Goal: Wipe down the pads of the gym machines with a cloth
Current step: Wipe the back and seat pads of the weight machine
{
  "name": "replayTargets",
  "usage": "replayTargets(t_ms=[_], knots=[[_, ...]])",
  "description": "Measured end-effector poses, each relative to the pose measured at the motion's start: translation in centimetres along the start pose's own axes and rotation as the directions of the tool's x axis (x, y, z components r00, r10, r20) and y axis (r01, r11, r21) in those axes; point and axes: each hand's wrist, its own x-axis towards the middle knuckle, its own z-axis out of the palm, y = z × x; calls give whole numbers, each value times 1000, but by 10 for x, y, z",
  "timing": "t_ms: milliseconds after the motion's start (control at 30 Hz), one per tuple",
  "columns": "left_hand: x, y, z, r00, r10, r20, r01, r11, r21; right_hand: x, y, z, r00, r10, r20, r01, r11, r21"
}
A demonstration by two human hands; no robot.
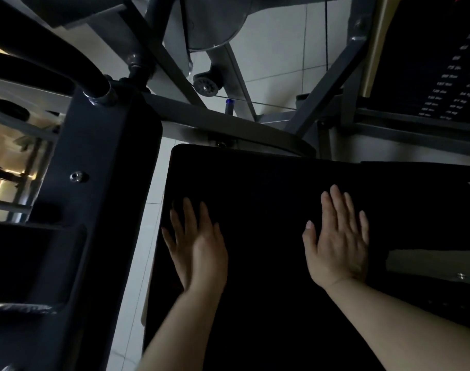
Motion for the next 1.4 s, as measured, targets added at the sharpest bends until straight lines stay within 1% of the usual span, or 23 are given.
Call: replayTargets(t_ms=[33, 100, 133, 233, 333, 400, 467, 533, 567, 600, 700, 767, 800, 867, 967, 1033, 1100, 1167, 1233, 1267, 1300, 1367, 1400], knots=[[27, 5, -6, 1000, 0, -17, 0, 1000, -3, 0, 0, 0, 1000, 2, -1, -2, 1000, 0], [85, 13, -20, 995, -98, 15, 98, 993, -70, 2, 1, 1, 1000, 1, -5, -1, 1000, 2], [107, 17, -26, 992, -130, 4, 129, 987, -98, 1, 1, 1, 1000, -2, -8, 2, 1000, 6], [127, 19, -33, 991, -124, -50, 117, 985, -123, 1, 3, 2, 1000, -5, -29, 5, 1000, 21], [90, 9, -28, 996, -87, -38, 82, 990, -114, 1, 1, 2, 1000, -1, -21, 1, 1000, 26], [42, -3, -18, 995, -101, -23, 97, 987, -130, 1, 1, 2, 1000, -3, -23, 4, 1000, 27], [-22, -15, -10, 997, -67, -50, 58, 986, -156, 0, 0, 1, 1000, 5, -21, -5, 1000, 26], [-76, -23, -6, 1000, -9, -5, 8, 982, -190, -1, 0, 1, 1000, 8, -18, -8, 1000, 15], [-87, -26, -2, 999, 3, 41, 5, 982, -188, -1, 0, 0, 1000, 8, -17, -8, 1000, 11], [-84, -27, 0, 997, 6, 74, 8, 983, -182, -1, 0, 0, 1000, 6, -14, -6, 1000, 6], [-24, -19, -8, 1000, -3, 15, 4, 999, -51, -1, 0, 0, 1000, -5, -21, 5, 1000, 7], [37, -5, -22, 995, -87, 48, 89, 994, -59, -2, 2, 1, 1000, -8, -27, 8, 1000, 14], [63, 0, -28, 993, -114, 38, 117, 990, -78, -3, 2, 2, 1000, -16, -22, 16, 1000, 20], [88, 5, -34, 994, -104, 20, 106, 991, -84, -3, 2, 1, 999, -30, -22, 31, 998, 47], [59, -5, -33, 997, -77, 26, 79, 993, -86, -5, 1, -3, 998, -69, 8, 68, 996, 62], [9, -20, -19, 998, -62, -9, 61, 996, -58, -16, 0, -6, 990, -141, 4, 140, 988, 58], [-56, -34, 2, 998, -8, -54, 5, 998, -54, -41, -8, -4, 977, -211, 26, 210, 977, 41], [-123, -39, 13, 999, 41, 14, -40, 995, -93, -70, -22, 2, 978, -203, 44, 202, 979, 24], [-158, -38, 14, 994, 77, 77, -66, 988, -137, -84, -31, 8, 987, -154, 56, 153, 988, 16], [-156, -36, 14, 991, 102, 91, -89, 986, -138, -85, -33, 9, 989, -139, 59, 138, 990, 9], [-145, -35, 17, 988, 122, 91, -112, 988, -101, -83, -33, 11, 989, -136, 61, 136, 991, 2], [-103, -33, 16, 990, 140, 19, -140, 990, 21, -81, -30, 12, 988, -144, 58, 144, 990, 3], [-75, -29, 10, 991, 132, 22, -133, 990, 44, -81, -29, 12, 988, -143, 52, 142, 990, 8]])
